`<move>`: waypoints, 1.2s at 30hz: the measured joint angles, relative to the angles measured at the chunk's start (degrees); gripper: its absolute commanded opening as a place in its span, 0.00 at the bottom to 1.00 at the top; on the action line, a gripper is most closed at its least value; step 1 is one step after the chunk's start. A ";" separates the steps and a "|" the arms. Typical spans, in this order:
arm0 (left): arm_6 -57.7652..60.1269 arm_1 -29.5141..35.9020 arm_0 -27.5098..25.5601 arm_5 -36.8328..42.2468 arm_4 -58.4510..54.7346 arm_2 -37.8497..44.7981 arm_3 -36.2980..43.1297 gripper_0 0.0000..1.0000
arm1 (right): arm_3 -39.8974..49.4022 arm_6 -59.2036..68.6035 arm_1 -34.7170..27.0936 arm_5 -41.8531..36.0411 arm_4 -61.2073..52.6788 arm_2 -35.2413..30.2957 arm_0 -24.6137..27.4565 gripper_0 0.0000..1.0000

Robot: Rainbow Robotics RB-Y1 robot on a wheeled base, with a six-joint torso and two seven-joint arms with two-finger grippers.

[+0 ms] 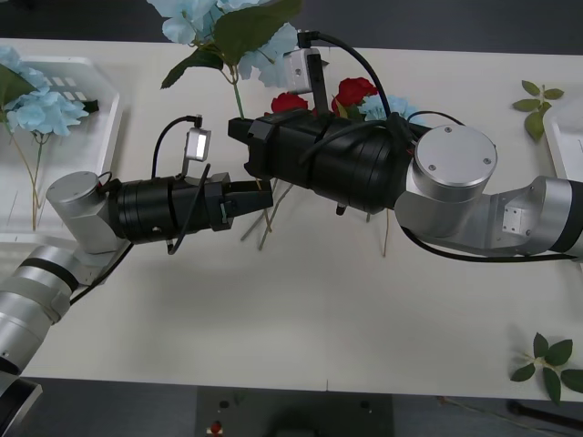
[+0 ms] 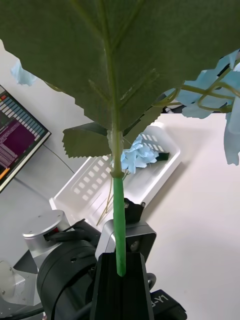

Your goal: Put the red flowers into the right box and the blue flowers into the left box

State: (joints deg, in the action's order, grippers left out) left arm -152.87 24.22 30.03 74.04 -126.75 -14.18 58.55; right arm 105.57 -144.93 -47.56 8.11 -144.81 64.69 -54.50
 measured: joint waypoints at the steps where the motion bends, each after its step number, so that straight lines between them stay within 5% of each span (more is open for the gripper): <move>1: 0.00 0.00 0.00 0.00 0.00 0.00 0.00 0.83 | 0.00 0.00 0.00 0.00 0.00 0.00 0.00 0.00; 9: 0.00 0.00 0.00 -1.26 -4.49 -1.77 0.81 0.83 | 0.00 0.00 0.00 0.00 0.00 0.00 0.00 0.00; 11: 0.00 0.00 0.00 -1.50 -4.99 -2.77 1.38 0.58 | 0.00 0.00 0.00 0.00 0.00 0.00 0.00 0.00; 13: 0.00 0.00 0.00 -1.50 -5.00 -3.24 1.68 0.00 | 0.00 0.00 0.00 0.00 0.00 0.00 0.00 0.00; 31: 0.00 0.00 0.00 -2.15 -5.79 -3.25 1.72 0.00 | -0.03 0.00 0.00 0.03 0.00 -0.01 0.00 0.01; 33: 0.00 0.00 0.00 -2.15 -5.79 -3.25 1.72 0.00 | -0.03 0.00 0.00 0.03 0.00 -0.01 0.00 0.93; 36: 0.00 0.00 0.00 -2.16 -5.90 -3.25 1.72 0.00 | -0.03 0.00 0.00 0.02 0.00 -0.01 0.00 1.00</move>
State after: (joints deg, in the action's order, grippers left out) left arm -152.87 24.22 30.03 71.88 -132.65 -17.44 60.27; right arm 105.54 -144.93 -47.56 8.13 -144.81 64.68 -54.50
